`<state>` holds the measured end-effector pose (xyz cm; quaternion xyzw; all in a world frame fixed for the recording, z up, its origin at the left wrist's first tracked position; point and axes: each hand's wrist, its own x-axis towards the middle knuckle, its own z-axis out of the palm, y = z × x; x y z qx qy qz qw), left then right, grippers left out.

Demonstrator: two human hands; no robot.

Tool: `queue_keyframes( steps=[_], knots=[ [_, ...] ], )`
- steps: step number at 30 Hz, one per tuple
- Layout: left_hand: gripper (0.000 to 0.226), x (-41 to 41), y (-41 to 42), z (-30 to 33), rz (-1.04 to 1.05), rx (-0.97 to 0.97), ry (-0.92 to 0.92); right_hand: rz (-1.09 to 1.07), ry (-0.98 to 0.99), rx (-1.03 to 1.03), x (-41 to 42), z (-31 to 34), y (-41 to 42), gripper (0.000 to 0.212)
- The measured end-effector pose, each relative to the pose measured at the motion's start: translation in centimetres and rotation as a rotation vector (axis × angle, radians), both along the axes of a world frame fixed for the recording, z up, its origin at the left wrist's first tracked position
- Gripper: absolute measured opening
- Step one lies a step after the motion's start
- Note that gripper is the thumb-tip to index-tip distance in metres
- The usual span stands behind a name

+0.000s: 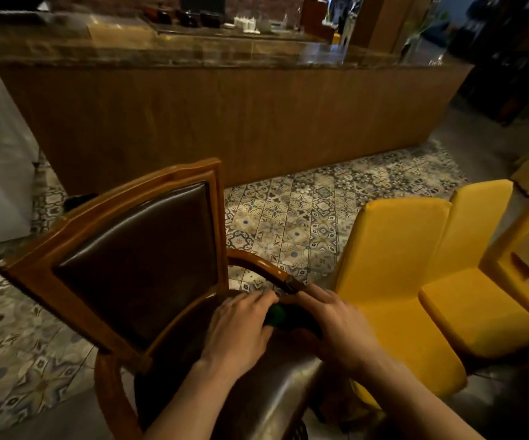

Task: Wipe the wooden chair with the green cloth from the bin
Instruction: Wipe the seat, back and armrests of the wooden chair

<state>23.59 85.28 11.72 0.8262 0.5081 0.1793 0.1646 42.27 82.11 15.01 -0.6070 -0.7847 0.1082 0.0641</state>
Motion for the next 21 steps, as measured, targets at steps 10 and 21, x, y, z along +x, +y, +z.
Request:
queue_keyframes(
  steps=[10, 21],
  knots=[
    [0.041, 10.2, 10.1, -10.3, 0.177, -0.191, 0.03, 0.096, -0.03, -0.117, 9.6, -10.3, 13.8, 0.047],
    [0.046, 15.3, 17.7, -20.5, 0.349, -0.385, 0.048, 0.222, -0.094, -0.24, 13.4, -21.4, 25.4, 0.047]
  ],
)
